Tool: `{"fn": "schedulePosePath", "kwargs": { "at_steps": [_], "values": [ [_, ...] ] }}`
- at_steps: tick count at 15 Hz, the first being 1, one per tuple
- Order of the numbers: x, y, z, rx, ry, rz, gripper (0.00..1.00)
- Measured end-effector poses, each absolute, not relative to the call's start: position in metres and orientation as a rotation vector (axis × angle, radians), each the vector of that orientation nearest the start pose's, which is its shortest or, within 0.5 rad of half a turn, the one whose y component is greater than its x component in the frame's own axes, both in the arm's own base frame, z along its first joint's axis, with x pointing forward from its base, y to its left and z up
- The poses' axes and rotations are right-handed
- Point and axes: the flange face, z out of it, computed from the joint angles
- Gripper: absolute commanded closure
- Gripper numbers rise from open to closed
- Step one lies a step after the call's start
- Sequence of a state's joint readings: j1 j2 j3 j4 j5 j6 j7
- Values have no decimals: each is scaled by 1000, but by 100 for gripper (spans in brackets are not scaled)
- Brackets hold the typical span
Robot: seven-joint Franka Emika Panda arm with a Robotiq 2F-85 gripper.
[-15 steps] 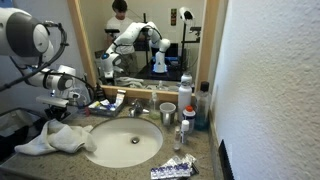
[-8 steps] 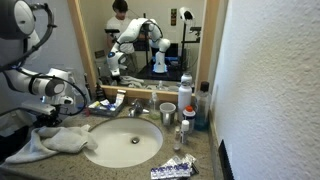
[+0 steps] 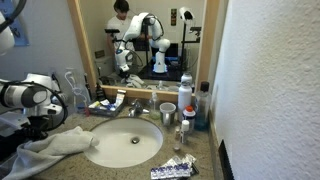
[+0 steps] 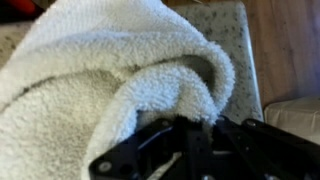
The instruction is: Use the towel to wipe the left side of the counter then hang it on the wall
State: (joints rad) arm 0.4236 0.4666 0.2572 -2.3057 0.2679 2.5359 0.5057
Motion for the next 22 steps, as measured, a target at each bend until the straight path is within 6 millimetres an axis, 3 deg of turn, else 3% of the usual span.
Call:
{"fn": "schedulePosePath", "kwargs": {
  "at_steps": [5,8,10,13,18,22],
  "values": [
    [310,267,132,-3124,267,568,97],
    [291,241,133,-3196,296,561,97],
    [296,231,142,-3267,248,474,97],
    [323,228,172,-3406,111,286,97],
    [369,251,251,-3537,-12,81,98],
    [377,267,320,-3600,17,-3,97]
  ]
}}
